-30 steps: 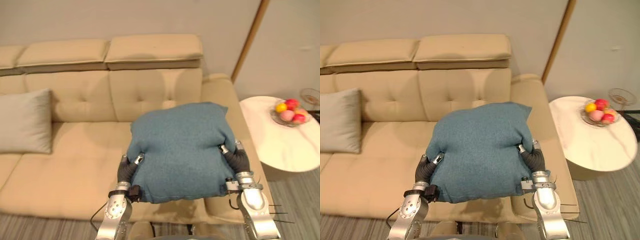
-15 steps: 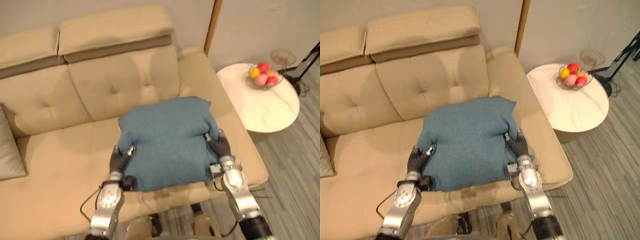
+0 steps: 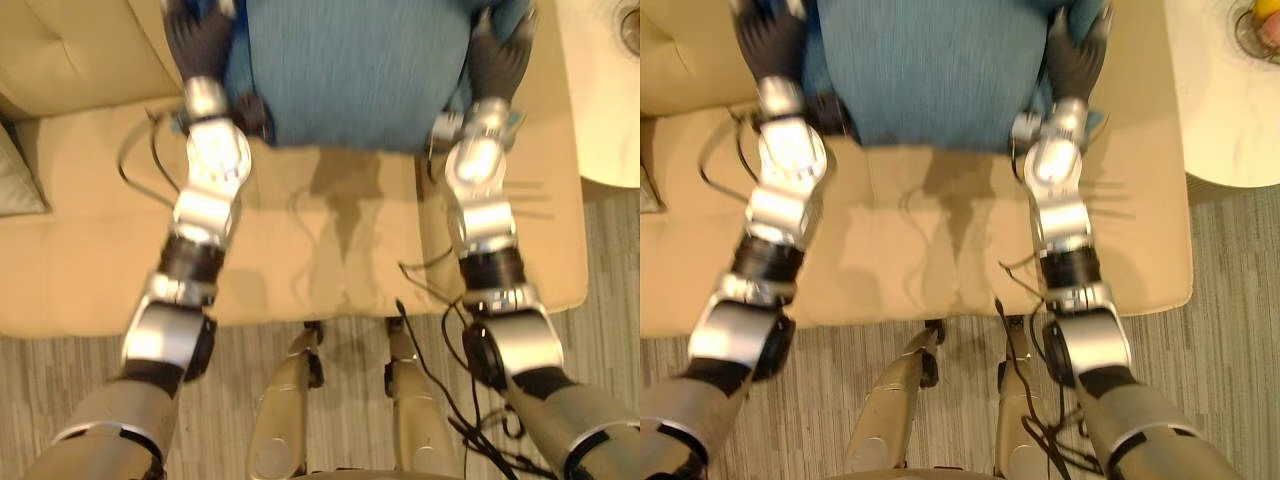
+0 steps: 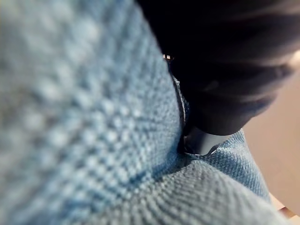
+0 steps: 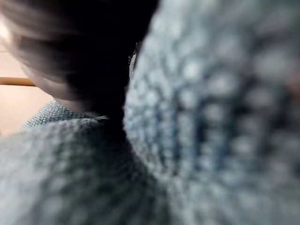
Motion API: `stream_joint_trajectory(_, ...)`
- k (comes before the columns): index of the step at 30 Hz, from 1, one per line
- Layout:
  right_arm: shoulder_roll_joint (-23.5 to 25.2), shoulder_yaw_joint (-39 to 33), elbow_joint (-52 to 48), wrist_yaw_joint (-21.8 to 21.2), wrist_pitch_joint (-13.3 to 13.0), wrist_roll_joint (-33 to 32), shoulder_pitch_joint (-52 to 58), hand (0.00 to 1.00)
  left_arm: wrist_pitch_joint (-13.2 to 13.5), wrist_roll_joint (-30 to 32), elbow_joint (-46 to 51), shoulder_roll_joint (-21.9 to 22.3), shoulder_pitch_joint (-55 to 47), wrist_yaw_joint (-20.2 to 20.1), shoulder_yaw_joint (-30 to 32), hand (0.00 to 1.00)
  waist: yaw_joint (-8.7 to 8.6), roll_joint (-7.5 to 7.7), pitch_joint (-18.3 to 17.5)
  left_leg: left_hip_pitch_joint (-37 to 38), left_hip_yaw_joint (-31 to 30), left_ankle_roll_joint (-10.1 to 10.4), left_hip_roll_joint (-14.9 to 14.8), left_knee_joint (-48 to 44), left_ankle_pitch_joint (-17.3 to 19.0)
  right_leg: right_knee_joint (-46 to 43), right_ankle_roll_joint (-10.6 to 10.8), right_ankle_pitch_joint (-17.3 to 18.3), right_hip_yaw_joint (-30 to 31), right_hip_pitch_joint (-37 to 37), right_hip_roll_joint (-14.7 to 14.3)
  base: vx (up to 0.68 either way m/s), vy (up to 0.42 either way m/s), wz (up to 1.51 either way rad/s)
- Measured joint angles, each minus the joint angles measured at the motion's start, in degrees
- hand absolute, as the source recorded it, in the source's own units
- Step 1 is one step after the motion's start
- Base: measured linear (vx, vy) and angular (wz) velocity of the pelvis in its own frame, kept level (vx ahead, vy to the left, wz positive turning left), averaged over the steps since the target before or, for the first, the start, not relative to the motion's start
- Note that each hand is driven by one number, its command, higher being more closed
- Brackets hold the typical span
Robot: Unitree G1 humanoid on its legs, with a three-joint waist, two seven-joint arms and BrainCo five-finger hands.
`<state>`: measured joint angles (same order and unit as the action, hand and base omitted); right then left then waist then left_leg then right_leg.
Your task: Pick up cushions and gather them together orderly.
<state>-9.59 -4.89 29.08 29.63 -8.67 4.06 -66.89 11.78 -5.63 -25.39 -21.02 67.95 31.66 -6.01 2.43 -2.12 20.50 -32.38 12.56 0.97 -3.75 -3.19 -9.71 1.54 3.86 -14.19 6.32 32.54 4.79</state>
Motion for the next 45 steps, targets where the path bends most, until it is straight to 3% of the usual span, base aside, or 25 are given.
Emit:
stream_joint_trajectory(1,0.0,-1.2,4.5,0.7,0.0,0.0,-4.3,0.00,0.1,0.4,-3.6,0.3,4.5,0.4,0.5,0.00,0.04,-0.01,0.2,-0.6,-0.5,0.1,0.2,1.9,-1.4,1.4,0.0,-0.9,-0.5,0.5,-0.1,-0.06,-0.022,0.20)
stream_joint_trajectory(6,-1.3,-2.0,16.6,1.2,0.1,-1.9,-14.6,0.00,0.0,-0.1,-17.3,0.8,15.3,1.1,5.9,0.00,0.05,-0.27,0.5,-2.8,-2.5,0.8,-0.1,8.6,-5.8,4.1,-0.6,-2.7,-2.7,3.4,-1.0,-0.03,-0.022,0.16)
stream_joint_trajectory(10,-3.1,-1.4,20.4,-3.0,0.4,-7.0,-19.3,0.00,-0.1,-4.0,-22.6,1.9,19.5,0.6,12.1,0.00,0.39,-0.44,2.7,-6.5,-4.1,1.1,-0.7,8.6,-6.3,4.1,-0.7,-2.7,-4.6,6.3,-1.4,0.01,0.039,0.15)
stream_joint_trajectory(14,-5.9,4.6,24.6,-7.0,0.5,-11.5,-19.4,0.00,0.0,-7.0,-25.9,2.0,19.3,-3.0,16.4,0.00,0.73,-0.46,2.9,-10.4,-4.6,1.8,-1.5,8.5,-6.8,4.1,-0.7,-2.8,-6.1,9.5,-1.7,0.03,0.086,0.11)
stream_joint_trajectory(18,-6.4,11.1,28.4,-8.8,2.4,-13.1,-19.1,0.00,-0.1,-7.3,-28.2,2.7,14.5,-5.7,18.3,0.00,1.18,-0.43,4.1,-11.0,-4.5,1.9,-1.9,8.4,-6.8,4.0,-0.7,-2.8,-6.2,10.1,-2.1,0.02,0.099,-0.01)
stream_joint_trajectory(21,-6.4,15.2,27.9,-9.7,2.4,-13.1,-17.5,0.00,-0.2,-7.3,-28.2,3.5,9.5,-7.8,19.0,0.00,1.02,-0.47,4.1,-11.2,-4.3,1.9,-2.3,8.3,-6.8,3.2,-0.7,-2.8,-6.1,10.8,-2.6,0.01,0.098,-0.07)
stream_joint_trajectory(30,-5.0,16.6,18.7,-11.1,0.9,-12.9,-6.5,0.00,-0.2,-7.2,-28.0,5.1,-1.8,-10.4,17.3,0.00,0.00,-0.46,4.1,-8.1,-2.2,2.2,-3.1,7.8,-6.6,1.6,-1.5,-2.1,-4.1,9.2,-3.2,-0.04,0.066,-0.09)
stream_joint_trajectory(34,-5.9,15.0,4.4,-11.1,-0.1,-12.6,2.7,0.00,0.0,-7.2,-17.6,2.9,-7.5,-10.3,14.4,0.00,0.04,-0.41,4.1,-5.3,-1.5,2.2,-4.1,7.8,-6.6,1.5,-1.8,-1.6,-3.9,6.8,-4.2,-0.09,-0.018,-0.08)
stream_joint_trajectory(35,-6.7,14.0,-2.1,-11.1,-0.3,-12.3,7.0,0.00,0.4,-7.3,-11.3,1.5,-11.0,-10.3,12.5,0.00,0.10,-0.40,4.1,-4.1,-1.4,2.5,-4.3,7.7,-6.4,1.5,-2.0,-1.6,-3.9,5.5,-4.4,-0.06,-0.025,-0.04)
stream_joint_trajectory(39,-9.1,10.3,-18.0,-11.2,-2.2,-9.9,23.3,0.00,4.0,-7.7,6.6,-0.5,-24.6,-10.5,8.4,0.00,0.42,-0.31,4.1,1.4,-1.5,3.2,-4.6,6.1,-4.7,1.0,-2.5,0.0,-4.1,-0.4,-4.6,-0.05,-0.030,0.00)
stream_joint_trajectory(41,-9.0,9.1,-25.7,-12.5,-3.0,-7.8,36.0,0.00,6.3,-7.7,16.0,1.5,-36.1,-12.3,7.0,0.00,0.38,-0.21,3.9,5.8,-1.5,3.3,-5.0,4.8,-2.6,-2.6,-2.4,3.1,-4.3,-3.9,-4.7,0.00,0.000,0.00)
stream_joint_trajectory(45,-7.6,10.2,-27.9,-18.0,-4.0,-2.3,54.8,0.00,6.3,-7.7,17.1,7.6,-54.8,-18.0,3.6,0.00,0.72,0.36,-0.7,9.6,-1.2,3.6,-5.2,0.3,2.1,-6.6,-2.0,7.8,-3.9,-7.4,-4.6,0.06,-0.014,-0.02)
